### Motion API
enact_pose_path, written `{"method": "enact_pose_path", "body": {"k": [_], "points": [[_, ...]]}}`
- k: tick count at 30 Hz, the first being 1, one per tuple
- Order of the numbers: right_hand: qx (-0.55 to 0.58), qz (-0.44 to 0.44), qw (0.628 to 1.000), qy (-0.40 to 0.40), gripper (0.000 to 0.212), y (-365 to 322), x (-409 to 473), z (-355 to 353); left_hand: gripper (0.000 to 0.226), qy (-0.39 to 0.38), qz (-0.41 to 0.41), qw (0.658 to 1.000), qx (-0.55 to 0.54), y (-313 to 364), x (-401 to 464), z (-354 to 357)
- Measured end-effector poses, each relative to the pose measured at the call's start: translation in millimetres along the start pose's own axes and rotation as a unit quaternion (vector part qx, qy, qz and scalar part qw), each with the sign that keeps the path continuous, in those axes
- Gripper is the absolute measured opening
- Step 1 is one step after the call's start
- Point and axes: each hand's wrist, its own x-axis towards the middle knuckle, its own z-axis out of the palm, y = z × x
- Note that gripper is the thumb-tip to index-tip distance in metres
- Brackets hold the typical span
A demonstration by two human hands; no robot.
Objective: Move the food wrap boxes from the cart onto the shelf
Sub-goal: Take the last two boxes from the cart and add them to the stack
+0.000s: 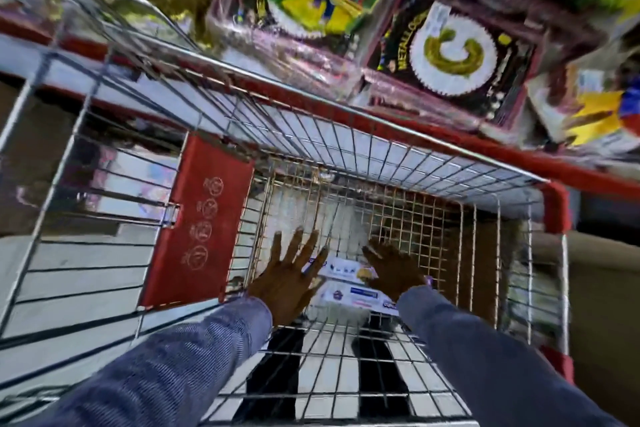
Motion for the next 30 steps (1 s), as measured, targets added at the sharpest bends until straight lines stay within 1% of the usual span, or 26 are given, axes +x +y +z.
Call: {"method": "enact_pose_path", "body": {"k": [2,5,7,8,10,13,16,17,20,21,24,26,27,29,30], "points": [[-0.026,-0.016,0.999,-0.022,0.07,9.7,4.8,-2.1,0.065,0.005,0.03,1.0,0.001,1.2,2.6,5.3],[-0.073,-0.047,0.996,-0.023,0.065,10.4,6.8,-9.4,0.074,-0.064,0.074,0.995,-0.012,4.0,9.0,17.4],[-0.084,-0.053,0.995,-0.01,0.067,8.1,10.6,-9.1,0.075,-0.096,0.106,0.989,-0.023,11.4,13.7,20.8],[-0.088,-0.048,0.995,0.002,0.071,9.3,14.7,-7.1,0.074,-0.103,0.121,0.987,-0.011,16.6,18.6,25.4],[-0.098,-0.037,0.994,0.035,0.076,13.2,20.8,-5.6,0.07,-0.095,0.134,0.986,0.021,26.2,27.0,32.4],[-0.118,-0.032,0.992,0.036,0.07,18.6,25.9,-9.1,0.058,-0.091,0.112,0.989,0.013,39.2,40.1,47.0],[-0.111,-0.037,0.992,0.056,0.053,19.8,28.9,-11.4,0.056,-0.133,0.067,0.989,0.01,51.2,52.3,50.9],[-0.107,-0.037,0.991,0.068,0.05,19.1,28.0,-13.2,0.053,-0.133,0.056,0.99,0.008,54.1,55.6,49.9],[-0.077,-0.034,0.99,0.109,0.048,15.9,19.4,-22.4,0.038,-0.127,0.035,0.991,-0.027,57.7,61.2,46.7],[-0.069,-0.031,0.99,0.12,0.049,13.7,13.5,-30.1,0.037,-0.128,0.028,0.991,-0.04,56.6,60.9,41.9],[-0.036,-0.03,0.986,0.158,0.053,6.6,-12.6,-64.0,0.042,-0.136,-0.001,0.987,-0.091,50.5,53.0,17.0],[-0.023,-0.036,0.979,0.2,0.054,1.1,-40.3,-100.0,0.048,-0.122,-0.021,0.985,-0.118,43.9,42.0,-18.4],[-0.019,-0.042,0.974,0.222,0.054,-1.1,-50.3,-116.8,0.054,-0.106,-0.027,0.985,-0.131,40.8,36.9,-35.4],[-0.007,-0.062,0.965,0.256,0.05,-6.1,-78.5,-159.2,0.065,-0.093,-0.047,0.983,-0.151,36.3,22.5,-85.8],[-0.003,-0.071,0.959,0.273,0.046,-7.8,-94.6,-183.8,0.067,-0.085,-0.059,0.982,-0.157,34.5,15.0,-117.1]]}}
